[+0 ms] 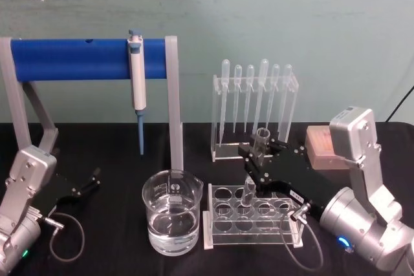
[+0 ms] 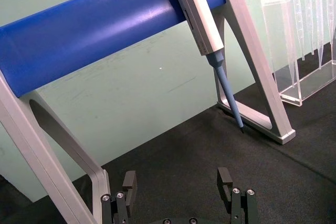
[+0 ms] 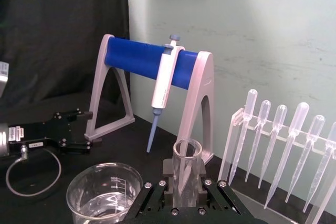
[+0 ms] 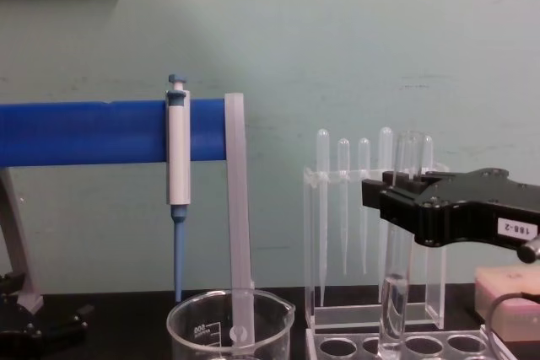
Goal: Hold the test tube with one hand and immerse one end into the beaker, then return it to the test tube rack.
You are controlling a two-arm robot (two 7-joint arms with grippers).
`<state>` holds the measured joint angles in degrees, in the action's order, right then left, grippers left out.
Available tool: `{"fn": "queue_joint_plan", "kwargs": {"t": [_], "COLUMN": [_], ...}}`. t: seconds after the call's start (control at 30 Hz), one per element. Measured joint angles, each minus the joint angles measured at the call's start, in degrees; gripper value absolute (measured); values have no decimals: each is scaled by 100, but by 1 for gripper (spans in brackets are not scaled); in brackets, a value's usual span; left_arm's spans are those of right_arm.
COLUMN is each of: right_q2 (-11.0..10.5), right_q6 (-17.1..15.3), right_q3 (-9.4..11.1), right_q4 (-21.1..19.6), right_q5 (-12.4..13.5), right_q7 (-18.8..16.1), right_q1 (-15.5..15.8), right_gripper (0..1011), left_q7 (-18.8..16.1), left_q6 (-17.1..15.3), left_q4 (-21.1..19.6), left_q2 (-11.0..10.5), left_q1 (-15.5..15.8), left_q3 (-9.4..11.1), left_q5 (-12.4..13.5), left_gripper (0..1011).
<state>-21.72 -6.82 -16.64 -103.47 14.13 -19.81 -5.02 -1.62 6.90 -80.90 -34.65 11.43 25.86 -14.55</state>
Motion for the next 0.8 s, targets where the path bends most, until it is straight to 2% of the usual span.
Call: {"fn": "queue_joint_plan", "kwargs": {"t": [0.37, 0.67, 0.8], "right_q2": [-173, -391, -473], "right_q6": [-426, -884, -956], "right_q3": [-12, 9, 13], "right_q4": [-283, -528, -577], "right_q5": [226, 557, 657], "right_q7": [-14, -140, -166], "right_q1": [-98, -278, -339], "right_gripper": [225, 224, 224], "left_q7": [0, 0, 0], "left_q6": [0, 0, 0], "left_q4": [0, 0, 0], "left_q2": [0, 0, 0], "left_q1": [0, 0, 0], "left_q3": [0, 0, 0], "left_q5": [0, 0, 0], "left_gripper": [1000, 1000, 1000]}}
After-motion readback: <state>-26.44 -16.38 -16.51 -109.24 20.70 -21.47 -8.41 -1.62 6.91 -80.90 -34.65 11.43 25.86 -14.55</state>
